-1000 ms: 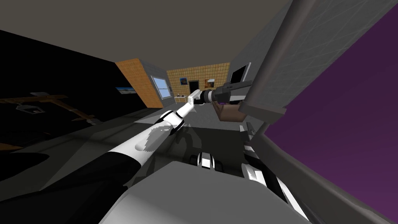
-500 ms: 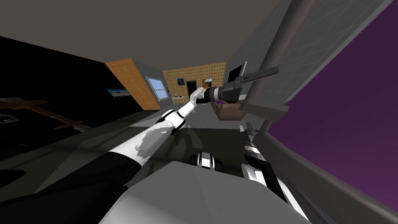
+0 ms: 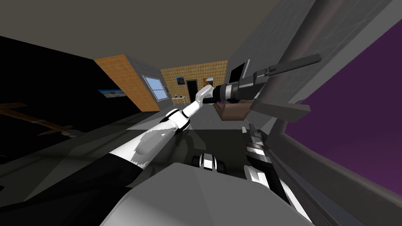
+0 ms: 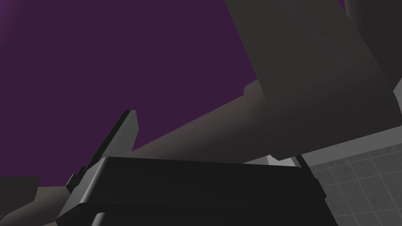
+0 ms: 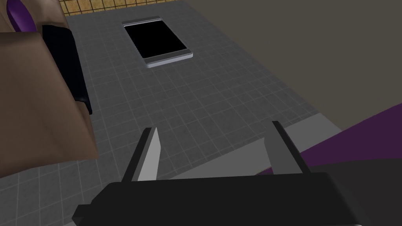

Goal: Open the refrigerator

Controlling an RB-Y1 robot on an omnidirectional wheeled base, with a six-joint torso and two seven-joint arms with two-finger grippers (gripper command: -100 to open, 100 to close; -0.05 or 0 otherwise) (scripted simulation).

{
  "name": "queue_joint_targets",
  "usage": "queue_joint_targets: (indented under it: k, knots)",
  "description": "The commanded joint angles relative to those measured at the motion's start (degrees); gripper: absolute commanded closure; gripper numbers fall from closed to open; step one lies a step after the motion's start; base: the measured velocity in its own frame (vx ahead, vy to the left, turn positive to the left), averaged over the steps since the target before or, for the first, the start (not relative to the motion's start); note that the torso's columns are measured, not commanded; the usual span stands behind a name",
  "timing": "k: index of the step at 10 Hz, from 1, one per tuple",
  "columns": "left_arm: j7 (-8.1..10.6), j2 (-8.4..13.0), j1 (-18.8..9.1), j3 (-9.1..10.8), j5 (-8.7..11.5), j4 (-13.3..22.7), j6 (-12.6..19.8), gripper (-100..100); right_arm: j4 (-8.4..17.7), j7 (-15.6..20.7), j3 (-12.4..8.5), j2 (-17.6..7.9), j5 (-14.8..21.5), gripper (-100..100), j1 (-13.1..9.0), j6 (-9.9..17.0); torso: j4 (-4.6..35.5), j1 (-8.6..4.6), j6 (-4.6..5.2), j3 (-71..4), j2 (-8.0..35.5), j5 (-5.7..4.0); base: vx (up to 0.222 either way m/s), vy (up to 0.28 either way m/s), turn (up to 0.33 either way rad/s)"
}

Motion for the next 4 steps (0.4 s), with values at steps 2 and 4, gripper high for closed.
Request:
queue_joint_targets:
  k: [2,4]
  knots:
    - [1.57,-2.43,-2.67,-1.09,-1.05,-1.70,5.67,-100,0.00,0.00,0.00,0.01,0.00,0,0.02,0.00,0.18,-0.07,-0.06,-0.03,0.11,0.06,0.066,0.104,-0.060]
    - [2.40,-3.88,-4.35,-1.86,-1.92,-1.96,9.30,-100,0.00,0.00,0.00,0.00,0.00,0,0.03,0.00,0.13,-0.10,-0.05,0.01,0.14,0.03,0.059,0.126,-0.083]
